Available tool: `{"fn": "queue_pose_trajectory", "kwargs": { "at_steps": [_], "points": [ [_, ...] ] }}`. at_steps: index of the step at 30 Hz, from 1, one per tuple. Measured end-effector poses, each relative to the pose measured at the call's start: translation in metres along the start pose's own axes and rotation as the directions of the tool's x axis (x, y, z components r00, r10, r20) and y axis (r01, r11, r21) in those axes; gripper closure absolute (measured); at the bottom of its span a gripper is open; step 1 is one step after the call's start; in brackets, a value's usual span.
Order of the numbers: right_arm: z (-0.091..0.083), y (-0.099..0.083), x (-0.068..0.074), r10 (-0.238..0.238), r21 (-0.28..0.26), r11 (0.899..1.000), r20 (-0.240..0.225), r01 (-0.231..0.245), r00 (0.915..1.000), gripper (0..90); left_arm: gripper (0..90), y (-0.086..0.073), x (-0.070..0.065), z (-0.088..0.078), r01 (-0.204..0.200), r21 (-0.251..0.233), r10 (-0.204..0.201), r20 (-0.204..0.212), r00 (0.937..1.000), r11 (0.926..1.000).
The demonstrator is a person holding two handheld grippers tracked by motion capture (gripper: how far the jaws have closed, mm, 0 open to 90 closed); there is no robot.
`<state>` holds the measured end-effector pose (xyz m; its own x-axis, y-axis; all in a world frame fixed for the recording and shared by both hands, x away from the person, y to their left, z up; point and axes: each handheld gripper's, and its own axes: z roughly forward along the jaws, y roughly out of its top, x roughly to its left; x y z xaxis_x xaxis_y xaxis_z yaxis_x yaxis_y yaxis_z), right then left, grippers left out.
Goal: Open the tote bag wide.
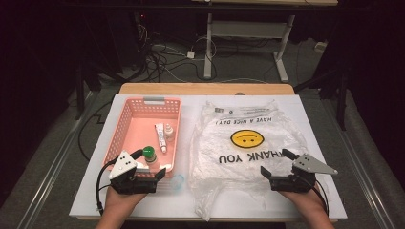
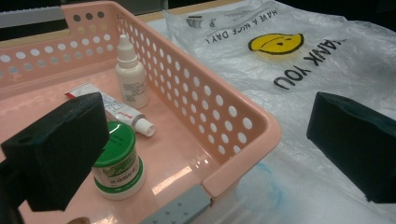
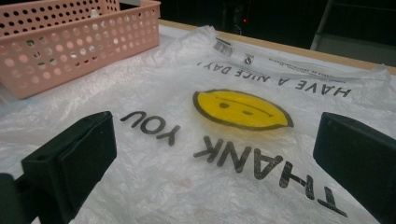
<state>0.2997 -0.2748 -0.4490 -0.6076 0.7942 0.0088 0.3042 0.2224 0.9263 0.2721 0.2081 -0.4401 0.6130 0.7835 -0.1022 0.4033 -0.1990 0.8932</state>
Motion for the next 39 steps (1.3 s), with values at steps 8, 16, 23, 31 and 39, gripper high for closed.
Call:
{"fn": "queue_pose_trajectory", "kwargs": {
  "at_steps": [8, 16, 23, 31, 39],
  "points": [
    [-0.002, 0.0, 0.0, -0.008, 0.0, 1.0, -0.002, 0.008, 1.0, 0.0, 0.0, 0.0, -0.002, 0.002, -0.001, 0.002, 0.001, 0.008, 1.0, 1.0],
    [-0.01, 0.008, -0.009, -0.017, 0.009, 1.0, 0.041, 0.017, 0.999, 0.0, 0.0, 0.0, -0.003, 0.003, 0.002, 0.014, -0.002, 0.024, 0.9997, 0.9999],
    [-0.028, 0.006, -0.035, 0.033, 0.022, 0.999, 0.103, -0.036, 0.9941, 0.0, 0.0, 0.001, -0.006, 0.004, 0.001, 0.019, -0.001, 0.024, 0.9997, 0.9998],
    [-0.049, -0.005, -0.073, 0.086, 0.072, 0.992, 0.201, -0.103, 0.9758, 3.5, 0.0, 0.002, -0.006, 0.002, -0.003, 0.022, 0.002, 0.025, 0.9997, 0.9997],
    [-0.068, -0.017, -0.099, 0.139, 0.095, 0.981, 0.272, -0.171, 0.9521, 17.1, 0.0, 0.003, -0.006, 0.0, 0.006, 0.017, -0.007, 0.018, 0.9998, 0.9998]
  ]
}}
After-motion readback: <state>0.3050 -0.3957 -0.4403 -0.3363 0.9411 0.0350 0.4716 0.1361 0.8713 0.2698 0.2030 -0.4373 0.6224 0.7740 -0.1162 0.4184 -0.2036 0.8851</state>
